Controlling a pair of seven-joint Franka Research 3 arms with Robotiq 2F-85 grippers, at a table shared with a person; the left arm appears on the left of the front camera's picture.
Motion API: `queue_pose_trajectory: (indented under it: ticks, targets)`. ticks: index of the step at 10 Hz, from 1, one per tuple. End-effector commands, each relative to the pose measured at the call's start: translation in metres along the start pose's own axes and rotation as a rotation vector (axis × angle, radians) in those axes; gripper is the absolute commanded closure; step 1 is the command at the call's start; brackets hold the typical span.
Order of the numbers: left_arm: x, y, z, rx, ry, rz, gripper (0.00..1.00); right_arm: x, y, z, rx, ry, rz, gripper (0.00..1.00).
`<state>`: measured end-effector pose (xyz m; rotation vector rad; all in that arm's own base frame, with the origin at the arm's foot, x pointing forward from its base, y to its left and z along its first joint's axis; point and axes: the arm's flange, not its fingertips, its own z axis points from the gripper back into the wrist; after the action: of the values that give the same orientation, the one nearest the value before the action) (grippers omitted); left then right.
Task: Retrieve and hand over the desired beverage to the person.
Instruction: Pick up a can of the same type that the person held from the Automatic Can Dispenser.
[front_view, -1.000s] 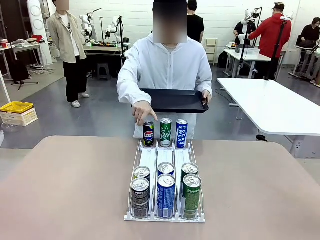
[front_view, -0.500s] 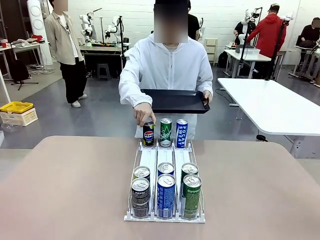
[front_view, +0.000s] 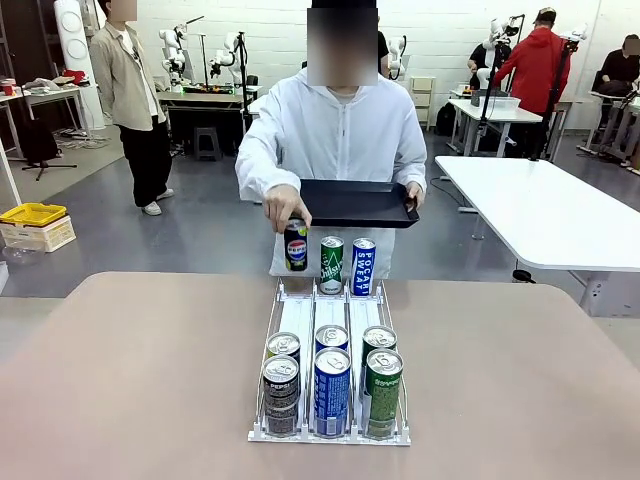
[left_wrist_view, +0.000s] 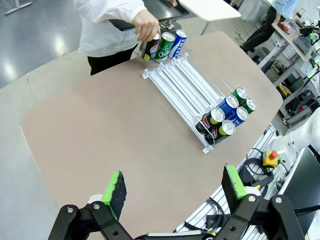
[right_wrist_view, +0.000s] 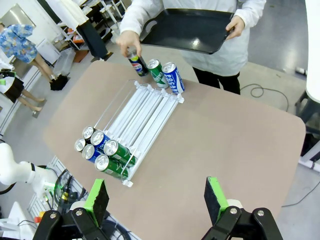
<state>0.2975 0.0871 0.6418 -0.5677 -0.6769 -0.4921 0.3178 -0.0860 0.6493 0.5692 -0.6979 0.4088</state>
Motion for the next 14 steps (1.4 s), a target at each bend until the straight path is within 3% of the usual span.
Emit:
queue_pose_trajectory:
  ticks: [1,14]
  targets:
    - [-0.0012,0.0011,0.0009,-0.011,-0.005,-0.019,0.00,0.0013,-0.0013,-0.0008,0.024,-0.007,0.006,0.00]
    - [-0.0012,0.0011,0.0009,-0.011,-0.005,-0.019,0.00,0.0013,-0.0013,-0.0008,0.024,-0.007,0.006,0.00]
